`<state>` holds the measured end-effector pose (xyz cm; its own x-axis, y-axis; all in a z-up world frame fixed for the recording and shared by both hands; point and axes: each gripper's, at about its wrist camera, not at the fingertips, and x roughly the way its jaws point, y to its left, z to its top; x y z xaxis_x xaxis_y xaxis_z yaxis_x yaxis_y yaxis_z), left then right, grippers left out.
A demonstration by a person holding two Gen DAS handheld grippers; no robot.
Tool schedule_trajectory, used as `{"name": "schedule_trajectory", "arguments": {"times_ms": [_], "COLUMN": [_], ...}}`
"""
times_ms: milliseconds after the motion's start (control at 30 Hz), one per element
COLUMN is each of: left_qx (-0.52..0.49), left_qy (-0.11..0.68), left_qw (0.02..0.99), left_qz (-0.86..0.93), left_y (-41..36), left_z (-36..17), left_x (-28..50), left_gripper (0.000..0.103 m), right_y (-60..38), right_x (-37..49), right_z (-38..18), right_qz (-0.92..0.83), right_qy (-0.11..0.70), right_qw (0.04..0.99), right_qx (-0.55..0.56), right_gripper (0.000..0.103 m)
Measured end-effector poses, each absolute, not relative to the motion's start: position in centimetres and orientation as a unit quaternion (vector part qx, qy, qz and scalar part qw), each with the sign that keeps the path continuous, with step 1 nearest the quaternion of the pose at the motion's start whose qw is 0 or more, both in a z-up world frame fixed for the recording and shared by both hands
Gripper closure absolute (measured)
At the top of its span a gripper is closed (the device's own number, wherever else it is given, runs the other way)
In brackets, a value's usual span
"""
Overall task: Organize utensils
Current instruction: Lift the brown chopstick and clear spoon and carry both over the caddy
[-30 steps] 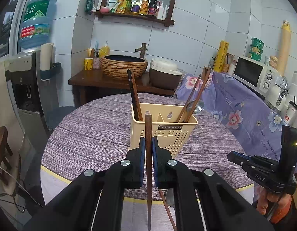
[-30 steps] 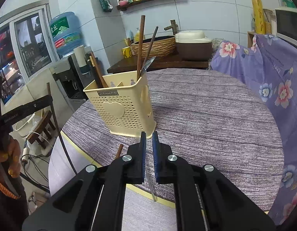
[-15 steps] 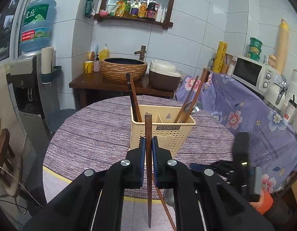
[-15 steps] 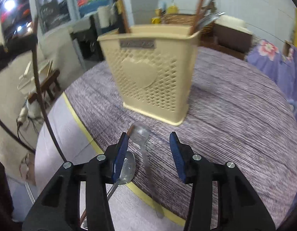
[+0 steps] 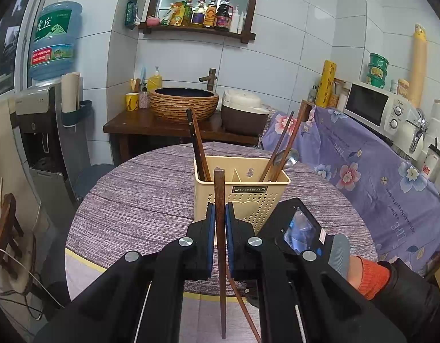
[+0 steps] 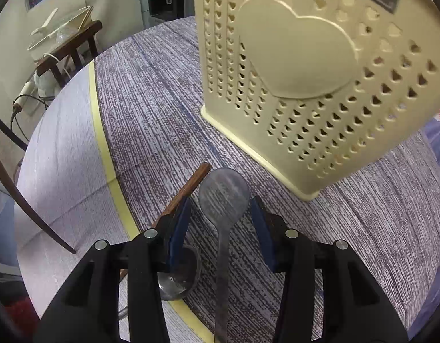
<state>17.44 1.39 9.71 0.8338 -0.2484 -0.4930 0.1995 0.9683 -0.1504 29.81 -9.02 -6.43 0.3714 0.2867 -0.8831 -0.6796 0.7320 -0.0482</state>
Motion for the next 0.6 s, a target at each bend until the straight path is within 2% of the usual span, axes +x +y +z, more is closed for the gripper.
{"name": "schedule_trajectory", "arguments": {"times_ms": [100, 200, 367, 600], "left_qx": [-0.047, -0.047, -0.044, -0.053], "left_qy": [0.263, 0.264, 0.263, 0.259], "left_qw": [0.957, 0.956, 0.957, 0.958], "left_qz": [-0.116, -0.115, -0.113, -0.11], "left_y": [1.5, 1.5, 1.4, 2.0], "left_z": [9.7, 9.6, 9.6, 9.4], "left_x": [17.5, 17.5, 17.6, 17.3], "left_gripper": [0.095, 0.095, 0.095, 0.095], "right_y": [-8.7, -8.6, -8.3, -13.0], "right_x": [30.3, 30.5, 30.4, 26.7], "right_z": [-6.5, -6.5, -6.3, -0.3], "right_qz": [0.306, 0.312, 0.303, 0.289], "right_qy": [0.478, 0.481, 0.476, 0.38], "right_qw": [0.798, 0.796, 0.804, 0.875], "right_qx": [-0.203, -0.192, -0.186, -0.084], "right_gripper": [0.059, 0.066, 0.066, 0.066]}}
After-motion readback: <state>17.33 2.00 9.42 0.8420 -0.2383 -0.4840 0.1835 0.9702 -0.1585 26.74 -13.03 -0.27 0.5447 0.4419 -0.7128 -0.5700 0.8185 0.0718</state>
